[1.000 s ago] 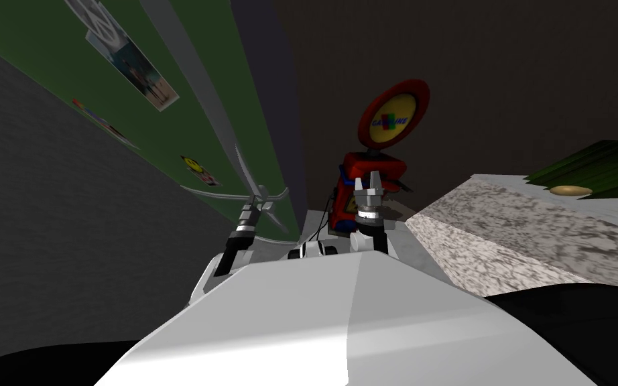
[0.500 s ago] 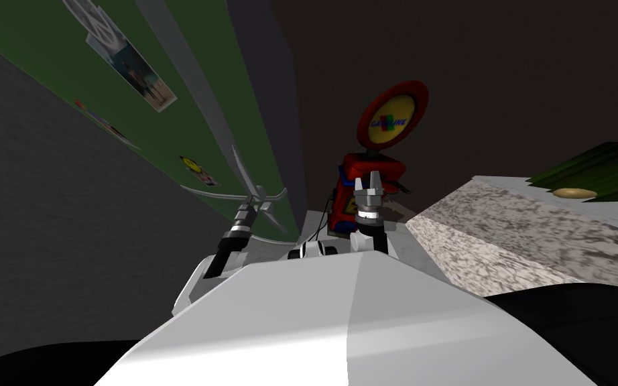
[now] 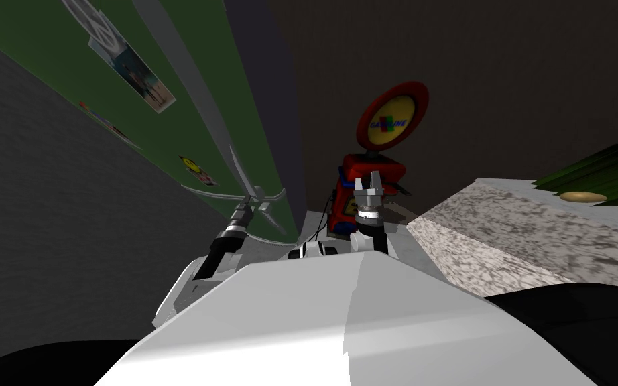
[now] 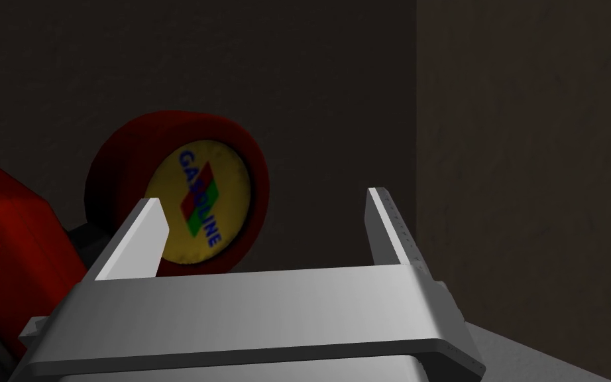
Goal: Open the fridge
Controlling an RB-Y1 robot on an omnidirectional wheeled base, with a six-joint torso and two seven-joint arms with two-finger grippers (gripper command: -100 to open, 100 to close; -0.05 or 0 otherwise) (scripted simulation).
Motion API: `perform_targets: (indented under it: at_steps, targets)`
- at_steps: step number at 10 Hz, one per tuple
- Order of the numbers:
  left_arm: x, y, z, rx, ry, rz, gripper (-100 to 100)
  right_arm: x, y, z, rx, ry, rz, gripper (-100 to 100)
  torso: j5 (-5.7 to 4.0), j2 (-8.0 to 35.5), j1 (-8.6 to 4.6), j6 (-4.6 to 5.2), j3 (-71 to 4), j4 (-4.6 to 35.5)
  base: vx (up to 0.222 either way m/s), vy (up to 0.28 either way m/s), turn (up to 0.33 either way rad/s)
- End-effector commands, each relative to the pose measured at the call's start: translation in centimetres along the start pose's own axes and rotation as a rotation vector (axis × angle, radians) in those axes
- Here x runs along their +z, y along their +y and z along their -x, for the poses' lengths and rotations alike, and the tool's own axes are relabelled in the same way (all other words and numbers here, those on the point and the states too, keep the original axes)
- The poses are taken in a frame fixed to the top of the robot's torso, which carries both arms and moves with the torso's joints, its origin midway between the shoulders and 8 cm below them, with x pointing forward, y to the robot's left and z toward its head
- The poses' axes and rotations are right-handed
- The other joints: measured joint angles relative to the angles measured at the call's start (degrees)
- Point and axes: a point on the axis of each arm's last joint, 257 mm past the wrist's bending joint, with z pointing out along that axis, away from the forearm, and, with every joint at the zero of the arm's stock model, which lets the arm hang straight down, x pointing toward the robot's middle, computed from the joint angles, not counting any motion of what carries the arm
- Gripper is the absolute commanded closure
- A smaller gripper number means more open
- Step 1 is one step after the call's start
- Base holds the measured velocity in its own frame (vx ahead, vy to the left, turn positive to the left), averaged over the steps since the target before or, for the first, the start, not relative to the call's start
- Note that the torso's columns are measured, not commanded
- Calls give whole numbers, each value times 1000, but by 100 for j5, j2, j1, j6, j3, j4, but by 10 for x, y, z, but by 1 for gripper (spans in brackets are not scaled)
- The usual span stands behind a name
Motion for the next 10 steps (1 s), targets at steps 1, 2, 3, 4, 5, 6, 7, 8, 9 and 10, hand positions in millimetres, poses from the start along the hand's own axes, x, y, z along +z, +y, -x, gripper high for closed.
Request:
perform_targets:
  at_steps: [1, 2, 3, 4, 5, 6, 7, 8, 9, 10]
  targets:
    - [-2, -1, 4, 45, 8, 39, -100, 0, 0, 0, 0, 0, 0, 0, 0, -2, -1, 0, -1, -1, 14, -40, 22]
    - [-3, 1, 5, 45, 6, 49, -100, 0, 0, 0, 0, 0, 0, 0, 0, -1, -8, 0, 1, -3, 13, -32, 22]
    - [-4, 2, 8, 66, 6, 71, -100, 0, 0, 0, 0, 0, 0, 0, 2, -3, -10, 5, 1, -7, 16, -22, 8]
    - [-6, 0, 11, 84, 7, 83, -100, 0, 0, 0, 0, 0, 0, 0, 3, -7, -9, 7, -1, -10, 18, -31, 15]
    - [-6, 2, 11, 84, 6, 91, -100, 0, 0, 0, 0, 0, 0, 0, 1, -8, -14, 7, -3, -10, 11, -25, 11]
    - [-8, 2, 14, 101, 4, 109, -100, 0, 0, 0, 0, 0, 0, 0, 3, -9, -15, 11, -2, -13, 8, -34, 9]
    - [-10, 1, 16, 115, 3, 123, -100, 0, 0, 0, 0, 0, 0, 0, 2, -9, -20, 11, -2, -13, 8, -31, 11]
    - [-12, -2, 18, 127, 1, 133, -100, 0, 0, 0, 0, 0, 0, 0, 1, -7, -20, 11, -1, -11, 7, -29, 9]
    - [-13, -6, 20, 137, 0, 137, -100, 0, 0, 0, 0, 0, 0, 0, -2, -4, -23, 12, 0, -8, 14, -42, 11]
    - [-15, -11, 20, 144, -1, 137, -100, 0, 0, 0, 0, 0, 0, 0, -6, -1, -30, 11, 2, -5, 13, -35, 13]
